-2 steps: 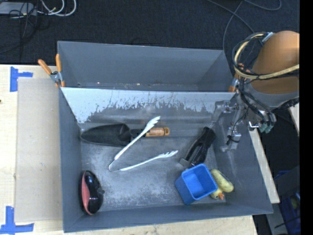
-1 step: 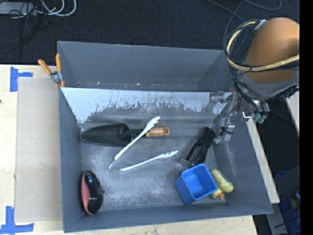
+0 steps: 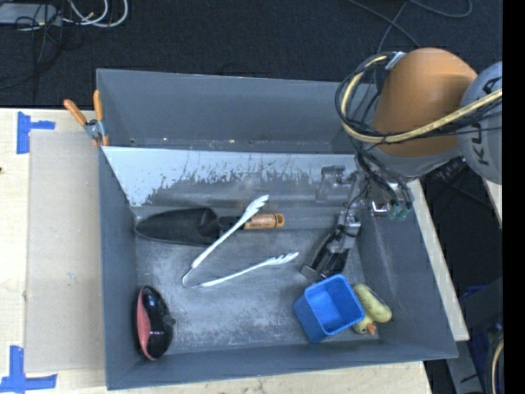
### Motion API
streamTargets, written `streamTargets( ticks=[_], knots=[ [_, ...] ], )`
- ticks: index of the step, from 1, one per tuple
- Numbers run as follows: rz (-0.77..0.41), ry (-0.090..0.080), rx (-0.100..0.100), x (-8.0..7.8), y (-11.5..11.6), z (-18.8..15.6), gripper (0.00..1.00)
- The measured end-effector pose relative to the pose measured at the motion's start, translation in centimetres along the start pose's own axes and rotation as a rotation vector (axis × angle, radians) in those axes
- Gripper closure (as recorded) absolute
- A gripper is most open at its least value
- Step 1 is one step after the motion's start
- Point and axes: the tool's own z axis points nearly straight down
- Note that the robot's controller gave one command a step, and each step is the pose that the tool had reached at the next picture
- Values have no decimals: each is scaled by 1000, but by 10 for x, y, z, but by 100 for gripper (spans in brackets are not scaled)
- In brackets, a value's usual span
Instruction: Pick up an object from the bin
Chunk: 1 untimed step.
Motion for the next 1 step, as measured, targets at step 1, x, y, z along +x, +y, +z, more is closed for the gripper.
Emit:
streamTargets(
  ticks=[1],
  knots=[
    [204, 8, 0, 30, 26, -50, 0]
  ],
)
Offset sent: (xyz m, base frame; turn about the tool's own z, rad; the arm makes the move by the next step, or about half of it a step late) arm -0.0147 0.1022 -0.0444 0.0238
